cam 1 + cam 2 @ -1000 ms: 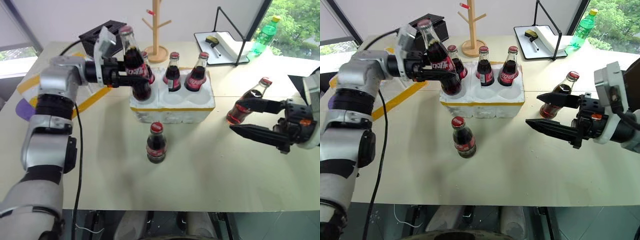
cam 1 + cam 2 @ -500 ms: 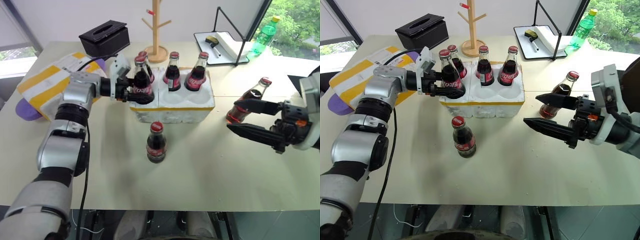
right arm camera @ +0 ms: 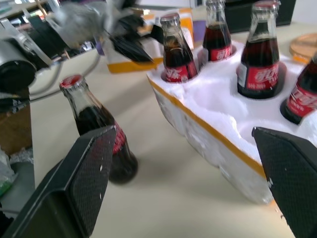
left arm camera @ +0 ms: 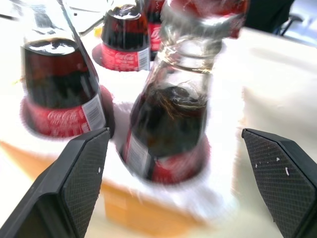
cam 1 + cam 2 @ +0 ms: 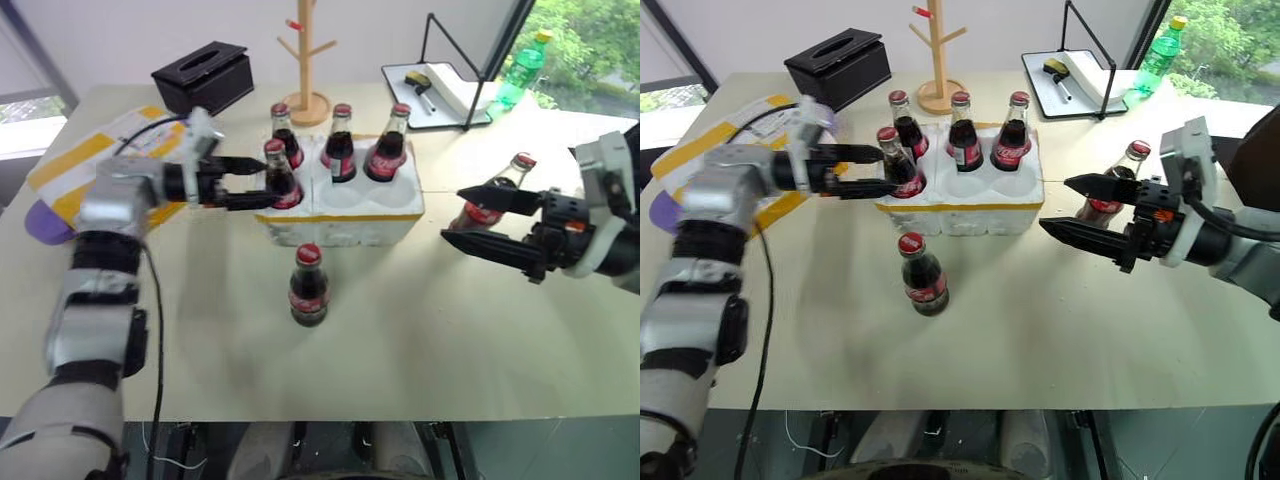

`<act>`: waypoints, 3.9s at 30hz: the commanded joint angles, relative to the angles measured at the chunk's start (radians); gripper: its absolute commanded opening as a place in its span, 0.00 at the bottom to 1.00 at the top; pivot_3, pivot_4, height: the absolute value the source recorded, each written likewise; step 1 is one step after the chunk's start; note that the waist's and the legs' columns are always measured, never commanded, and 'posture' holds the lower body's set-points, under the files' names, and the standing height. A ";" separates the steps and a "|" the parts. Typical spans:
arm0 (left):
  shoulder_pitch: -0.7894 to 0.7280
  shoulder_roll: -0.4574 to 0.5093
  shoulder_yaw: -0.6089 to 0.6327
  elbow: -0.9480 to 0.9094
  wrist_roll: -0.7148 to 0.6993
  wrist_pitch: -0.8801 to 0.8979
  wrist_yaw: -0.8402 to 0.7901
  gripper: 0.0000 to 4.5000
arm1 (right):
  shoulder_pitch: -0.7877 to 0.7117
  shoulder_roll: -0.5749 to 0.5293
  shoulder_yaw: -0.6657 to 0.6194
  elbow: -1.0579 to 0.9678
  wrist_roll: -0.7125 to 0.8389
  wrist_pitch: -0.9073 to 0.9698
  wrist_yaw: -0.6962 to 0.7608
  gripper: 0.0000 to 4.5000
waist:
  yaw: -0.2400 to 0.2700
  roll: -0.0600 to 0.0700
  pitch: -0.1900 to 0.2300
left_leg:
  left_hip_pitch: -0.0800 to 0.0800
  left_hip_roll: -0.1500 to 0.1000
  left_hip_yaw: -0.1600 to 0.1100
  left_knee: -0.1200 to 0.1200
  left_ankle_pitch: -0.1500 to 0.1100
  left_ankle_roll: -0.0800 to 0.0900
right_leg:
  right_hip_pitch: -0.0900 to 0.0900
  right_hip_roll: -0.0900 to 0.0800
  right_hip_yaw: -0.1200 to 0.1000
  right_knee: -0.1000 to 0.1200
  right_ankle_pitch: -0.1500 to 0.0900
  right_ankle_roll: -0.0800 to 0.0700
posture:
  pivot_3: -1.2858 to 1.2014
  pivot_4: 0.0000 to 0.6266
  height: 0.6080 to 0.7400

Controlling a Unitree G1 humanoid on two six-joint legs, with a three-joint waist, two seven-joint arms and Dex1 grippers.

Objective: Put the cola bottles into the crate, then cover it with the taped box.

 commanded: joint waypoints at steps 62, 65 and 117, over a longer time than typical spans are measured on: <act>0.629 0.268 0.199 -0.830 -0.381 0.172 0.160 1.00 | -0.239 0.614 0.716 0.247 -0.654 -0.330 0.289 0.61 | 0.002 0.001 -0.001 | 0.007 0.003 0.000 -0.004 0.001 -0.004 | 0.002 0.007 0.002 -0.001 0.002 -0.004 | 0.52 0.24 0.97; 0.622 0.266 0.191 -0.822 -0.378 0.165 0.157 1.00 | -0.237 0.602 0.700 0.235 -0.648 -0.320 0.290 0.59 | 0.003 0.001 -0.001 | 0.007 0.003 0.000 -0.004 0.001 -0.004 | 0.002 0.007 0.003 -0.001 0.002 -0.004 | 0.52 0.24 0.97; 0.493 0.206 0.125 -0.730 -0.362 0.103 0.222 1.00 | -0.677 0.687 0.538 0.816 -0.870 -0.498 0.150 0.59 | -0.027 0.001 -0.002 | 0.002 0.003 0.003 -0.006 0.004 -0.007 | -0.008 0.009 0.009 0.004 0.003 -0.005 | 0.52 0.24 0.97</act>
